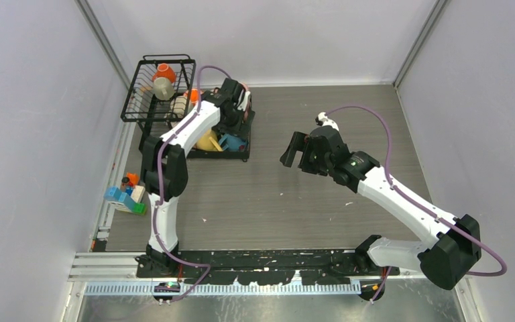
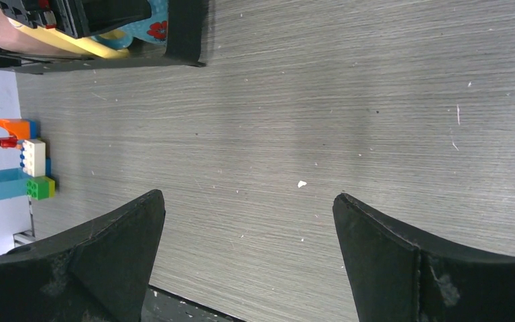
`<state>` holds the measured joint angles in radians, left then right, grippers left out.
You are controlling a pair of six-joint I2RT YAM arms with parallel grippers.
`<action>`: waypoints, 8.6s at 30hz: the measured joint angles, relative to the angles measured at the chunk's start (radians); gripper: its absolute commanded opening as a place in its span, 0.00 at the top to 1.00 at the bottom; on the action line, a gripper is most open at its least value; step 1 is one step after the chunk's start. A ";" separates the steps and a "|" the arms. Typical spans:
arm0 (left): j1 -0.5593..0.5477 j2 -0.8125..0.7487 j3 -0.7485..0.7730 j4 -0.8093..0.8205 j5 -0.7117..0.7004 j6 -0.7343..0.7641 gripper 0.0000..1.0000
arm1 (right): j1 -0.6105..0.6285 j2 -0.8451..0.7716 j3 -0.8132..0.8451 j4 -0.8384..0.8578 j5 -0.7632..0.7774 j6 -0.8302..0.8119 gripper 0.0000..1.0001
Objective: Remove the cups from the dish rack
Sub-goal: Unload the cup from the dish rack, then place the cup at the corner of the board, then unload the cup from the dish rack.
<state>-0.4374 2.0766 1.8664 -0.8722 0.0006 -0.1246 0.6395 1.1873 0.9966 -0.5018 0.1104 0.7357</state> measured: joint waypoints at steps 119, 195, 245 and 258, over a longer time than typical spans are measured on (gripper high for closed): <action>-0.068 -0.473 -0.515 0.912 0.737 -1.329 0.00 | -0.220 -0.089 0.033 0.459 -0.454 0.196 0.99; -0.141 -0.689 -0.454 0.137 0.544 -0.544 0.00 | -0.974 0.541 0.330 -0.338 0.053 -0.146 0.39; -0.148 -0.747 -0.516 0.111 0.066 -0.439 0.00 | -0.346 -0.116 0.165 -0.407 0.022 -0.109 0.00; -0.150 -0.631 -0.542 0.109 -0.319 -0.583 0.00 | -0.346 -0.116 0.134 -0.351 -0.034 -0.141 0.00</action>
<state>-0.5869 1.4460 1.3247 -0.7631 -0.3180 -0.7078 0.2932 1.0710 1.1301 -0.8528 0.0761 0.5949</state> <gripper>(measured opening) 0.996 0.996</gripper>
